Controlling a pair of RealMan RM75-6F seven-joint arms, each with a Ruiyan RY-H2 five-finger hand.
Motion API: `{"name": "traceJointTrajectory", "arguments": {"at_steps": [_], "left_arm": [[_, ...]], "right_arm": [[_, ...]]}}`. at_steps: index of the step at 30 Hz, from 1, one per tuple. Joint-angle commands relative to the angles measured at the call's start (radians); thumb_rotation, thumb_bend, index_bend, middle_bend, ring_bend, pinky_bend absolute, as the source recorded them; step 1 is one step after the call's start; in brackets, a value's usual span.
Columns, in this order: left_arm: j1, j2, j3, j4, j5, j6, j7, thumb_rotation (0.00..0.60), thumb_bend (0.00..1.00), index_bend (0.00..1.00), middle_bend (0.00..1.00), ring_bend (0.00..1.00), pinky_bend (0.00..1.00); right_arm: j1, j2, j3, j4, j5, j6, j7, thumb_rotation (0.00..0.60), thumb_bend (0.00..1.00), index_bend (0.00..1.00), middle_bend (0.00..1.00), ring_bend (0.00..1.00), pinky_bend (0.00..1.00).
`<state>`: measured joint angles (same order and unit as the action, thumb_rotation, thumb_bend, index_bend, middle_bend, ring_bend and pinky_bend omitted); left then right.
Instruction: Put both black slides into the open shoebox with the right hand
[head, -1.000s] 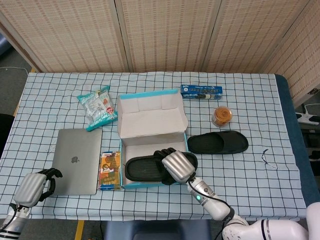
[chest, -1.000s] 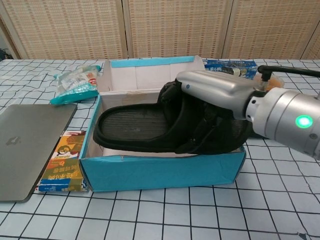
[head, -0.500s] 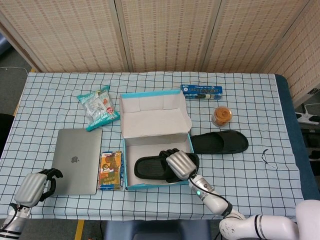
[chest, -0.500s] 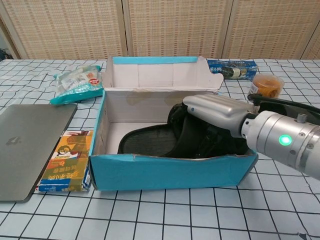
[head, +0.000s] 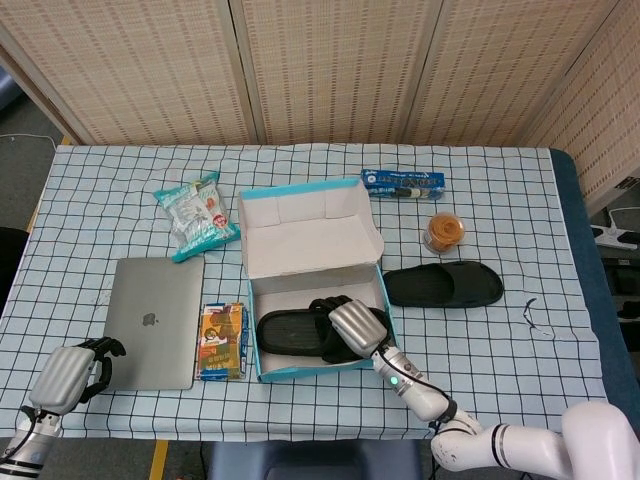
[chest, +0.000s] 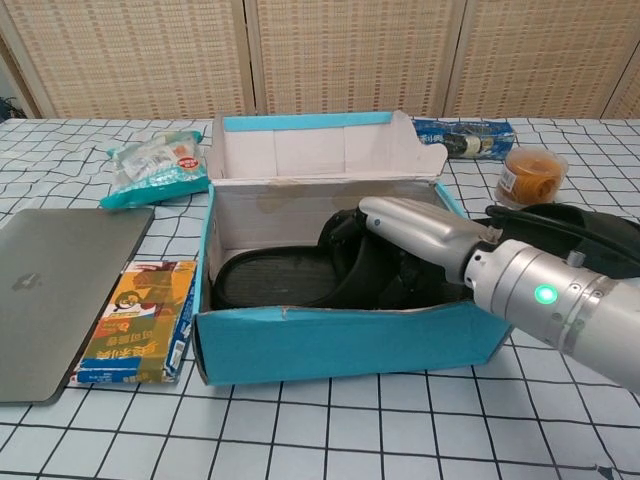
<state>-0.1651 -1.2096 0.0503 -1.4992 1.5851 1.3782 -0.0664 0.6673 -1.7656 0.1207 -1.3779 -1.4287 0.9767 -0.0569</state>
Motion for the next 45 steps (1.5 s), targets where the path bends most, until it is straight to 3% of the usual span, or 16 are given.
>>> {"name": "traceJointTrajectory", "arguments": {"at_steps": [1, 4, 6, 10, 22, 31, 37, 45], "left_arm": [[0.001, 0.0, -0.001, 0.002, 0.0, 0.003, -0.001, 0.6, 0.72, 0.44, 0.45, 0.48, 0.67], [0.0, 0.0, -0.001, 0.001, -0.003, -0.001, -0.006, 0.6, 0.72, 0.44, 0.45, 0.48, 0.67], [-0.001, -0.001, 0.001, 0.003, 0.0, -0.003, -0.001, 0.6, 0.72, 0.44, 0.45, 0.48, 0.67], [-0.002, -0.002, 0.002, 0.0, -0.003, -0.01, 0.003, 0.6, 0.72, 0.44, 0.45, 0.48, 0.67], [-0.003, -0.004, 0.005, 0.003, -0.001, -0.013, 0.012, 0.6, 0.72, 0.44, 0.45, 0.48, 0.67], [-0.002, -0.001, 0.004, -0.004, -0.003, -0.01, 0.004, 0.6, 0.72, 0.44, 0.45, 0.48, 0.67], [-0.003, -0.003, 0.005, -0.006, -0.004, -0.016, 0.019, 0.6, 0.72, 0.44, 0.45, 0.48, 0.67], [-0.005, -0.005, 0.005, -0.005, -0.016, -0.03, 0.021, 0.6, 0.72, 0.44, 0.45, 0.48, 0.67]], "right_arm": [[0.007, 0.016, -0.014, -0.008, -0.001, -0.027, 0.015, 0.6, 0.04, 0.41, 0.47, 0.28, 0.32], [0.012, 0.047, -0.007, -0.042, 0.009, -0.038, 0.019, 0.6, 0.04, 0.21, 0.28, 0.08, 0.12], [0.016, 0.069, 0.0, -0.063, 0.015, -0.043, 0.022, 0.6, 0.04, 0.12, 0.19, 0.01, 0.04], [0.014, 0.105, 0.013, -0.105, 0.024, -0.036, 0.044, 0.6, 0.04, 0.01, 0.07, 0.0, 0.0], [-0.009, 0.229, 0.054, -0.229, 0.1, -0.016, 0.065, 0.6, 0.04, 0.0, 0.05, 0.0, 0.0], [-0.082, 0.434, 0.03, -0.345, 0.188, 0.067, -0.151, 0.6, 0.04, 0.03, 0.04, 0.0, 0.0], [-0.12, 0.513, -0.022, -0.286, 0.189, 0.05, -0.142, 0.6, 0.03, 0.05, 0.04, 0.0, 0.0], [-0.116, 0.49, -0.035, -0.112, 0.223, -0.039, -0.06, 0.6, 0.03, 0.07, 0.05, 0.0, 0.0]]}}
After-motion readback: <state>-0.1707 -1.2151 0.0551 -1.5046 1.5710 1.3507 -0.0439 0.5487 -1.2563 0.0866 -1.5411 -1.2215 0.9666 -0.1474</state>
